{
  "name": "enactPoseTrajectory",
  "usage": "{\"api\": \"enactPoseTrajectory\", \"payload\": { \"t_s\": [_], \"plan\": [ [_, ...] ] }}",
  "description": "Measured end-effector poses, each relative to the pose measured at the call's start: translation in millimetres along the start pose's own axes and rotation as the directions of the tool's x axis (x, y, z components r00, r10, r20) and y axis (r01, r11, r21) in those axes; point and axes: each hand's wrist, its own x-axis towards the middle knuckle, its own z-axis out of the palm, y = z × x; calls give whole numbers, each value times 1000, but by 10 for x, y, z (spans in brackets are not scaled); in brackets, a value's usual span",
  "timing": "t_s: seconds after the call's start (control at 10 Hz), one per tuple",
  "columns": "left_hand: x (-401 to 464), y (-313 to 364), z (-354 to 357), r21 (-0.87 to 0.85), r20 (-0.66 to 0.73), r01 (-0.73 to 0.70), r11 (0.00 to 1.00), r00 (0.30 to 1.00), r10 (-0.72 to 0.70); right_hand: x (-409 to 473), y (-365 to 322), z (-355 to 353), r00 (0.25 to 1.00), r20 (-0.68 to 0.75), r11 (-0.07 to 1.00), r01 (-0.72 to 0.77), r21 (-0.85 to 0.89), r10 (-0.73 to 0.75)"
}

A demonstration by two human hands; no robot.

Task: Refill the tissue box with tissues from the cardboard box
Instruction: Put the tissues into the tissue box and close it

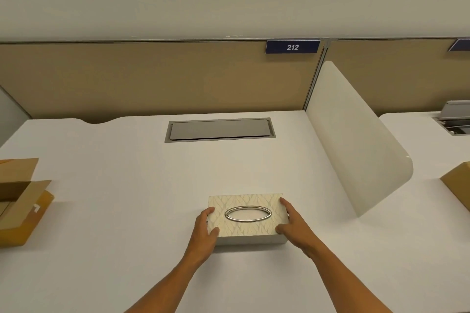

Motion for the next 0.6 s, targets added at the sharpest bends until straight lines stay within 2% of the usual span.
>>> {"api": "enactPoseTrajectory", "payload": {
  "t_s": [0.1, 0.2, 0.4, 0.6],
  "plan": [
    [24, -1, -15, 48, -26, -22, 999, 999, 23, 15, -55, 51, 998, -37, 996, 39, -74, -41],
    [101, 86, -95, 59, 2, -7, 998, 1000, 7, 117, -158, 115, 982, -117, 965, 117, -236, -148],
    [309, 334, -199, 332, 47, -83, 940, 996, 71, 303, -499, 166, 961, -69, 888, 218, -405, -267],
    [483, 586, -357, 425, 36, -106, 899, 994, 101, 466, -825, 163, 932, -38, 796, 285, -534, -360]
  ]
}}
